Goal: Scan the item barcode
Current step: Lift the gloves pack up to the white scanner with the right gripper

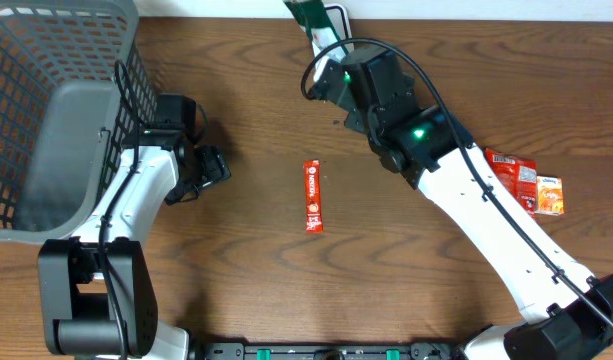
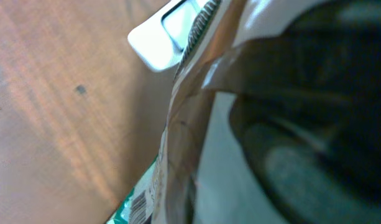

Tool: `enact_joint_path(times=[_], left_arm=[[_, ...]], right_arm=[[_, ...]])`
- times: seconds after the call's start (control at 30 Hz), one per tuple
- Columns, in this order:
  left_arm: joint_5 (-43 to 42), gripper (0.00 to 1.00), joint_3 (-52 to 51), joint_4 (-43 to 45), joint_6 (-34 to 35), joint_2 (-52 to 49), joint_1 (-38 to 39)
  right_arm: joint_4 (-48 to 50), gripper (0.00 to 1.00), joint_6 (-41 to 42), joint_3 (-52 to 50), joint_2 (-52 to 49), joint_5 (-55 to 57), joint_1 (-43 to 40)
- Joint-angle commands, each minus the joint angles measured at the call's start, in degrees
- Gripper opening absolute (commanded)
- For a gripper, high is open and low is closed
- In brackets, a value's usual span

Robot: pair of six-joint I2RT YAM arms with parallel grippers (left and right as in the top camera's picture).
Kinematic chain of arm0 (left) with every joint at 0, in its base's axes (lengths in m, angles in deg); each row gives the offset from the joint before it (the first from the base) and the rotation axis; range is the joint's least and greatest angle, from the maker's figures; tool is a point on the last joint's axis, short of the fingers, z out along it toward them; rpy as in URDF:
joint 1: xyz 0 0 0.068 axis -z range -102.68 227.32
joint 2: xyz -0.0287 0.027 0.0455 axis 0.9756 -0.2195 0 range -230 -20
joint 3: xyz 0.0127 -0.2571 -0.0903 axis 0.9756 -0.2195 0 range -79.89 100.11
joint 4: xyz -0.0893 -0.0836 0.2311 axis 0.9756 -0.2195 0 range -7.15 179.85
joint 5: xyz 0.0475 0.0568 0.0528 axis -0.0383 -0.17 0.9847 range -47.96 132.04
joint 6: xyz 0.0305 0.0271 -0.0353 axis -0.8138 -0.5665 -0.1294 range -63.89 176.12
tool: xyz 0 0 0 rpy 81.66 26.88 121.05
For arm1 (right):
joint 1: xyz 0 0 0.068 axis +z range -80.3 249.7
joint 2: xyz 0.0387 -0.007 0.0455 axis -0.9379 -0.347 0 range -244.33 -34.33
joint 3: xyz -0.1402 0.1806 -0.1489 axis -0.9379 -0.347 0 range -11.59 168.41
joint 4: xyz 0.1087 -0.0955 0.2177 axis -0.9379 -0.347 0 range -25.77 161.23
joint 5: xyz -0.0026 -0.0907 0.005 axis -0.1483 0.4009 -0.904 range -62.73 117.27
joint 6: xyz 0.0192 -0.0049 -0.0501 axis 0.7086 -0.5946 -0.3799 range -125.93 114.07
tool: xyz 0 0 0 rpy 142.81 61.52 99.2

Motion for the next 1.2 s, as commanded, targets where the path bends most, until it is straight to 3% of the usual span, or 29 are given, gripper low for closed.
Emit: enact_joint_path(times=[0.0,0.37,0.7,1.17], left_arm=[[1.2,0.83,-0.2,-0.2,0.5,-0.1,-0.5],[1.2,0.83,-0.2,-0.2,0.5,-0.1,-0.5],[1.2,0.83,-0.2,-0.2,0.5,-0.1,-0.5],[1.2,0.83,-0.2,-0.2,0.5,-0.1,-0.5]], right_arm=[[4.9,0.01,-6.8,1.1,0.9,2.7,0.5],[20.8,0.01,-16.9,1.1,0.9,3.1,0.3],[21.4,0.01,-23.6,1.1,0.9,2.4,0.2],[22.6,0.01,-23.4,1.0,0.9,0.4,-0.1]])
